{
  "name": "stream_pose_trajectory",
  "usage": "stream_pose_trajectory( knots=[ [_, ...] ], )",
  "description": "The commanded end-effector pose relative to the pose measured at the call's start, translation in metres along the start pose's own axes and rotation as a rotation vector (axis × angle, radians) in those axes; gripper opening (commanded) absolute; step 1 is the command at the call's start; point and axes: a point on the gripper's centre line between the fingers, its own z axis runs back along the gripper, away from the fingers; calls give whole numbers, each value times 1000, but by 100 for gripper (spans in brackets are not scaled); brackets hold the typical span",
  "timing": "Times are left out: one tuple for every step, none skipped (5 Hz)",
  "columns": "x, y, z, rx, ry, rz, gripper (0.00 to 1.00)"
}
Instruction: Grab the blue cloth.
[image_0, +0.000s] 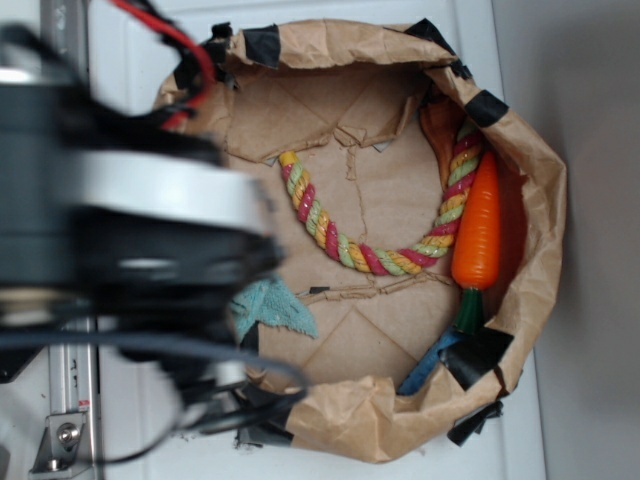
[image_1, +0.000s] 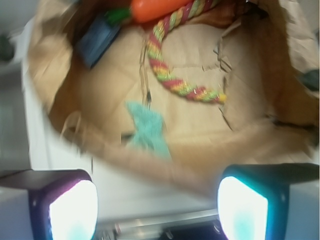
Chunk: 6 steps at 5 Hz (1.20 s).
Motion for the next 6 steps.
stream_pose_trajectory(
  knots=[
    [44,-3,-52,-28,98,91,100],
    [26,-2,-80,-46,165,89,100],
    [-10,-6,-95,-17,198,28,100],
    [-27,-4,-117,17,203,-11,100],
    [-35,-8,-130,24,164,-19,0],
    [-32,-11,-128,-29,77,-74,0]
  ],
)
